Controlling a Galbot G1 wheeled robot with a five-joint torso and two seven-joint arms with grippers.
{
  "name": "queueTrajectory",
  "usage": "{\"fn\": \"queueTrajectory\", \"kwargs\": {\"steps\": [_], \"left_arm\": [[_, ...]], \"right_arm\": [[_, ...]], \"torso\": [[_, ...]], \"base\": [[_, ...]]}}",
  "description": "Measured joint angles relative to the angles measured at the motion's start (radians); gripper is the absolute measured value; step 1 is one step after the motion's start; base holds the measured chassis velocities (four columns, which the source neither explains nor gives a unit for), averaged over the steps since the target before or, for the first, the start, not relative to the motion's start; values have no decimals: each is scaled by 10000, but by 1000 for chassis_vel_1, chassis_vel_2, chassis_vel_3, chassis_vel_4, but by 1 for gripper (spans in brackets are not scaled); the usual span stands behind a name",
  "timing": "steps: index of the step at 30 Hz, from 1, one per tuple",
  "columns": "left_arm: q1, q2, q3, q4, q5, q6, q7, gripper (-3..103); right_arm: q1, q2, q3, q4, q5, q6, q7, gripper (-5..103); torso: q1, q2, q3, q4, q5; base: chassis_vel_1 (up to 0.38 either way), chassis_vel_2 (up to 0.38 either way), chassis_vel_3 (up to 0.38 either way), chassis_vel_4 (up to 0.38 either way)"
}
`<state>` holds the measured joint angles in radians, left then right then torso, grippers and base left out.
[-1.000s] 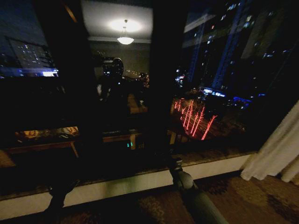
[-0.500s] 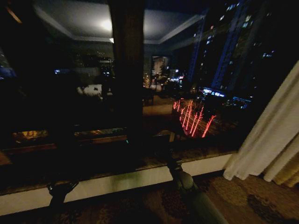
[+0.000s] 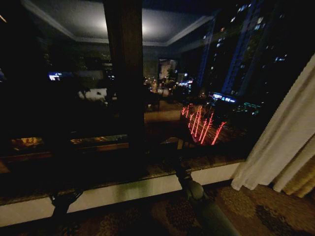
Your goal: Open the curtains by pulling them apart, changing their state from closed to fully open.
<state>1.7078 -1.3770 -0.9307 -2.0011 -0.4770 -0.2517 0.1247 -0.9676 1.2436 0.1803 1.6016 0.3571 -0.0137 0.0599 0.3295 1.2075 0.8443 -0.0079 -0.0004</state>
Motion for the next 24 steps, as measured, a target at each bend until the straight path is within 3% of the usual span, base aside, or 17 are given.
{"fn": "queueTrajectory", "kwargs": {"steps": [13,24], "left_arm": [[0,-2,5,0,0,0,1,100],[0,-3,6,0,0,0,4,100]], "right_arm": [[0,-3,3,0,0,0,0,100],[0,-3,3,0,0,0,0,100]], "torso": [[2,-1,1,0,2],[1,-1,0,-1,3]], "base": [[36,-72,-34,81],[182,-251,-200,258]]}}
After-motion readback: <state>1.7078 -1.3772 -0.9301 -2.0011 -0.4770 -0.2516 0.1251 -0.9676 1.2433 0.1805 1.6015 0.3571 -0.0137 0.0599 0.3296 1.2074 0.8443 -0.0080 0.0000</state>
